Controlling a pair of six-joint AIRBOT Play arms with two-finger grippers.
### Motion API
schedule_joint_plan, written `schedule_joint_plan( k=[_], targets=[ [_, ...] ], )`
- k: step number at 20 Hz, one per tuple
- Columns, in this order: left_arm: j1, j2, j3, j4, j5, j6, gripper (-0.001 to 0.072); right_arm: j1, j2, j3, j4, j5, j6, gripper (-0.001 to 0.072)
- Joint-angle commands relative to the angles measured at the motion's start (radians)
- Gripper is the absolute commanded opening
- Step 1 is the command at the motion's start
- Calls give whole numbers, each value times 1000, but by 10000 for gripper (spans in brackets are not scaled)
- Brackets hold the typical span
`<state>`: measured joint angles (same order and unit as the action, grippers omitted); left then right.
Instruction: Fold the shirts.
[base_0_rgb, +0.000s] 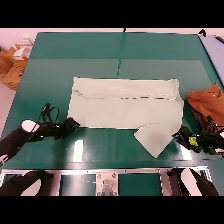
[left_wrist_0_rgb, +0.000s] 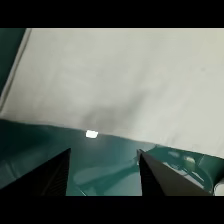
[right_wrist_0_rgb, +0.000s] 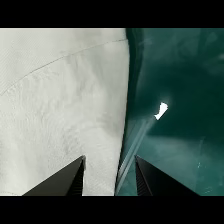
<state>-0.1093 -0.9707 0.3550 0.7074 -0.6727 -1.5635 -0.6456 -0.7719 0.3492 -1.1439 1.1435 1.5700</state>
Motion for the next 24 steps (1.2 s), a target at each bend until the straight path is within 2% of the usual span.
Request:
schedule_joint_plan(
  k=[1, 5, 6, 7, 8, 12, 15, 19, 20, 21, 23, 24],
  targets=[
    [-64, -69, 2, -30, 168, -35, 493, 0, 0, -1, 2, 2, 0, 374],
    [-64, -95, 2, -119, 320, -33, 492, 1, 0, -4, 2, 2, 1, 376],
    [-64, -95, 2, -121, 339, -33, 490, 1, 0, -7, 3, 2, 1, 421],
    [-64, -95, 2, -118, 343, -29, 361, 1, 0, -8, 2, 10, 1, 511],
    [-64, -95, 2, -117, 343, 4, 46, 0, 0, -8, 2, 26, 2, 512],
    [-64, -95, 9, -119, 315, 27, 30, 0, 0, -12, -19, 92, 54, 513],
    [-64, -95, 9, -119, 307, 27, 30, 0, -34, -82, 77, -4, 45, 512],
    [-64, -95, 9, -117, 306, 28, 30, 0, -145, -136, 280, -157, -95, 494],
    [-64, -95, 9, -117, 306, 31, 30, 0, -168, -135, 323, -174, -132, 413],
    [-64, -95, 9, -117, 306, 35, 30, 0, -183, -135, 372, -179, -177, 256],
    [-64, -89, 11, -114, 297, 55, 30, 0, -187, -133, 461, -166, -278, 12],
    [-58, -81, 24, -92, 275, 55, 29, 0, -187, -121, 480, -140, -310, 16]
  ],
)
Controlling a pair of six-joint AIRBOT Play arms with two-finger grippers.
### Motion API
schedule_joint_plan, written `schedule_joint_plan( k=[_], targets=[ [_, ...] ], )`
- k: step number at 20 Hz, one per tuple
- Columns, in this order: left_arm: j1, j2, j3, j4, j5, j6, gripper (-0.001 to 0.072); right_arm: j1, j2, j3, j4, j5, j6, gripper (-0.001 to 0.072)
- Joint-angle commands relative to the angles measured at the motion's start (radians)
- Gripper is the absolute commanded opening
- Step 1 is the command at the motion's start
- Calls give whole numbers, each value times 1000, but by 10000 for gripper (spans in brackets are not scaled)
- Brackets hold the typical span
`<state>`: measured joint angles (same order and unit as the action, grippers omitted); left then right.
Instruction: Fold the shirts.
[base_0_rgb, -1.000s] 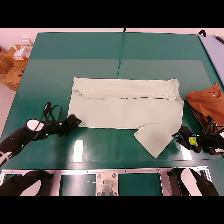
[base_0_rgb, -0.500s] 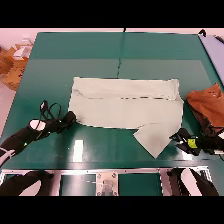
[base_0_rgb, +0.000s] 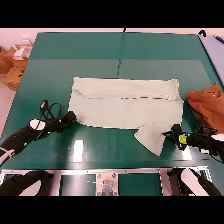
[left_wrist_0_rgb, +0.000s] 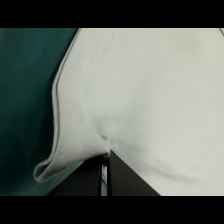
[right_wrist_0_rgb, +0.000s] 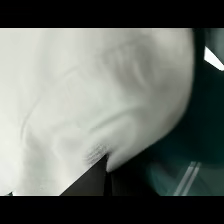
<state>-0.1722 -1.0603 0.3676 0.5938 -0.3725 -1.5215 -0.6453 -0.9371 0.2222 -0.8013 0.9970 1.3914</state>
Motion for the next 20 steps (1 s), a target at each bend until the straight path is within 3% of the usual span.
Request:
schedule_joint_plan(
  k=[1, 3, 7, 11, 20],
  targets=[
    [17, 24, 32, 82, -70, 12, 29, 0, -22, 25, 134, 41, -136, 15],
    [55, 63, 65, 240, -200, -48, 28, -1, -20, 74, 114, 122, -121, 14],
    [94, 117, 66, 425, -434, -109, 28, -1, 43, 134, -69, 207, 53, 13],
    [94, 168, 84, 501, -465, -130, 28, -1, 150, 224, -291, 266, 200, 13],
    [94, 153, 269, 535, -497, -127, 28, 7, 117, 362, -20, 180, 90, 14]
  ],
)
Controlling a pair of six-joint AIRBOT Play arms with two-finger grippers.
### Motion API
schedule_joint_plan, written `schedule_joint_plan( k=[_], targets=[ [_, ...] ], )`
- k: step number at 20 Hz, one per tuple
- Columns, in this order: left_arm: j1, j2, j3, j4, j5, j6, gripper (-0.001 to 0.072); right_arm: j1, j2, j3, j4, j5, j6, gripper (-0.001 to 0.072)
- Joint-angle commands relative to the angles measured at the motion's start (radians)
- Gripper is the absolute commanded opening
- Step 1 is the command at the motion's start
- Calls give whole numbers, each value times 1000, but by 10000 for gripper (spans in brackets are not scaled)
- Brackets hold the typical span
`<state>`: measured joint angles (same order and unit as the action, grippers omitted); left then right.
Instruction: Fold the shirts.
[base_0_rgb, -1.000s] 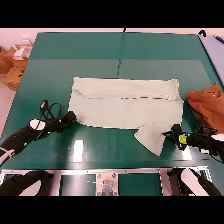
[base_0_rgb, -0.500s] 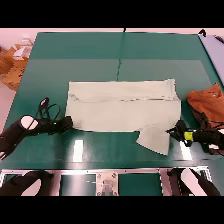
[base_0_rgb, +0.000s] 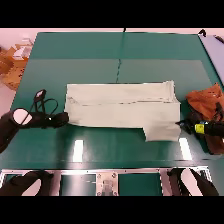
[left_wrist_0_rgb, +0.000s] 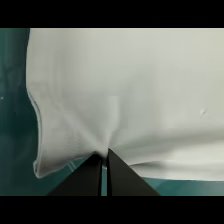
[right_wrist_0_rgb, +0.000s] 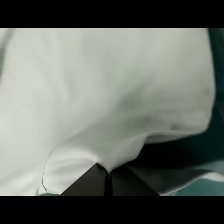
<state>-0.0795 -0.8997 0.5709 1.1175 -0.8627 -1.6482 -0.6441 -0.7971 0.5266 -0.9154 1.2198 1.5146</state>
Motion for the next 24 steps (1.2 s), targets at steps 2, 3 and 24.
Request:
schedule_joint_plan(
  k=[2, 3, 24],
  targets=[
    [1, -59, 148, 11, 0, -1, 28, 42, -98, 136, 117, -68, -34, 14],
    [1, -91, 188, 12, 5, -1, 28, 71, -149, 185, 128, -82, -34, 14],
    [110, -747, 903, -230, 105, 164, 714, 169, -995, 1006, 109, -5, -293, 543]
  ],
)
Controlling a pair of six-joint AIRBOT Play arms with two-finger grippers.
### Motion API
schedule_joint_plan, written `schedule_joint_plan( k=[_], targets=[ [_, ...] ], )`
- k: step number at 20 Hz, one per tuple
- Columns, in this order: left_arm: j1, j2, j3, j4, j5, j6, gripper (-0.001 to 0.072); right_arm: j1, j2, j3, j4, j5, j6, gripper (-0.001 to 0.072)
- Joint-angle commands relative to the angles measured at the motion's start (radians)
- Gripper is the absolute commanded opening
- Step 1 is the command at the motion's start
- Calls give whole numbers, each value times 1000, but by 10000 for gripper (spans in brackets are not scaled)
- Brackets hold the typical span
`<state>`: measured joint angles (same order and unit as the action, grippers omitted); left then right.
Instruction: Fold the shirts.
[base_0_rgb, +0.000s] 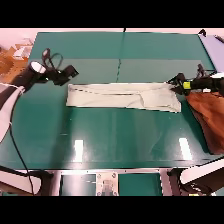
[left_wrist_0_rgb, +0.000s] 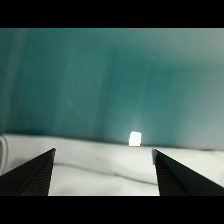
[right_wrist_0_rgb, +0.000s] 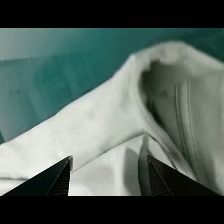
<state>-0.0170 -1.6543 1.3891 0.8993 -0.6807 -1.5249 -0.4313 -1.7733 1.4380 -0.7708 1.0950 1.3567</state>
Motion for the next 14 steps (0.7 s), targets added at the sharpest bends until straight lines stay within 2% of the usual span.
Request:
schedule_joint_plan(
  k=[1, 2, 3, 5, 8, 14],
  targets=[
    [68, 11, 117, -13, -121, 41, 714, -67, -19, 109, -84, 135, -154, 546],
    [81, 14, 137, -13, -155, 41, 714, -87, -23, 109, -120, 150, -154, 594],
    [90, 16, 148, -13, -180, 41, 714, -102, -37, 109, -146, 174, -154, 610],
    [91, 16, 154, -14, -220, 41, 713, -116, -85, 109, -147, 217, -167, 611],
    [89, 15, 154, -34, -274, 41, 713, -112, -148, 110, -138, 247, -240, 611],
    [89, 16, 154, -47, -354, 41, 713, -107, -220, 130, 1, 340, -374, 611]
  ],
)
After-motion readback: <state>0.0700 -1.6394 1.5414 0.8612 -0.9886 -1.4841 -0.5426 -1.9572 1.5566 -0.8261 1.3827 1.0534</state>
